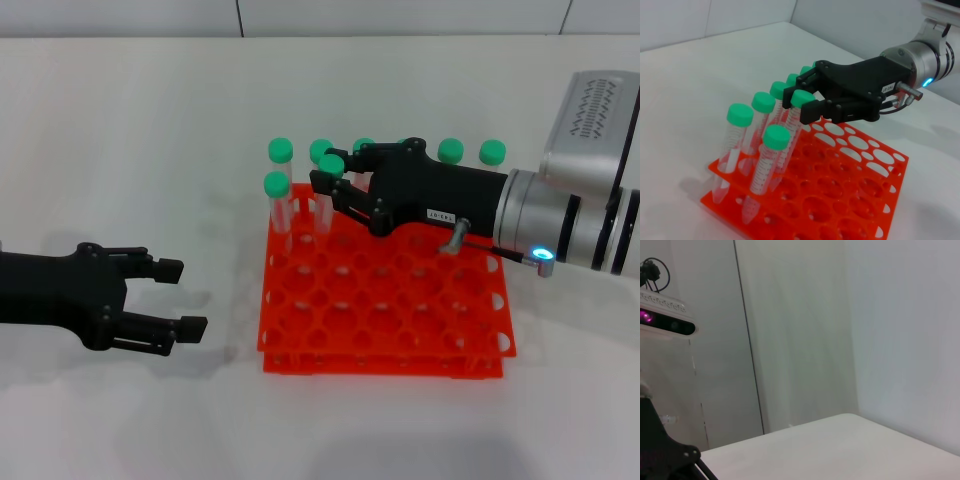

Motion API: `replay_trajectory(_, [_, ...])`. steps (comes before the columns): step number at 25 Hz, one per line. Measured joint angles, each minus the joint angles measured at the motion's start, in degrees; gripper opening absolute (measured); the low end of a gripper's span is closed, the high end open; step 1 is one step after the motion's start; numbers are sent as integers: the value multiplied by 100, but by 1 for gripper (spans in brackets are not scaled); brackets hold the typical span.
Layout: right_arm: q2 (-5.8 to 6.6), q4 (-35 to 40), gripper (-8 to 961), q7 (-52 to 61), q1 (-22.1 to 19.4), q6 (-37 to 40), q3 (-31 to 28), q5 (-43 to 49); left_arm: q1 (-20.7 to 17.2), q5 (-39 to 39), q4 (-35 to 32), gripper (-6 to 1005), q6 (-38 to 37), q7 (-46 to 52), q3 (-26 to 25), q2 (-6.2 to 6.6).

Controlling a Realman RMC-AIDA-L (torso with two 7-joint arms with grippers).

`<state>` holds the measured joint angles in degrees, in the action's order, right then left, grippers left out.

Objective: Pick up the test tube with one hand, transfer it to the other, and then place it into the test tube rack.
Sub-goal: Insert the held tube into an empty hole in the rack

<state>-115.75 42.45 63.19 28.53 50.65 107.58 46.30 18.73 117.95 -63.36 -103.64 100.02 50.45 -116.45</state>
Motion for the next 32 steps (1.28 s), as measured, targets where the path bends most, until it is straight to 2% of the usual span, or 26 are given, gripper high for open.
replay_trajectory(32, [18,-19,265,9,30,116,0,2,55,0,-1,887,11,0,0,0])
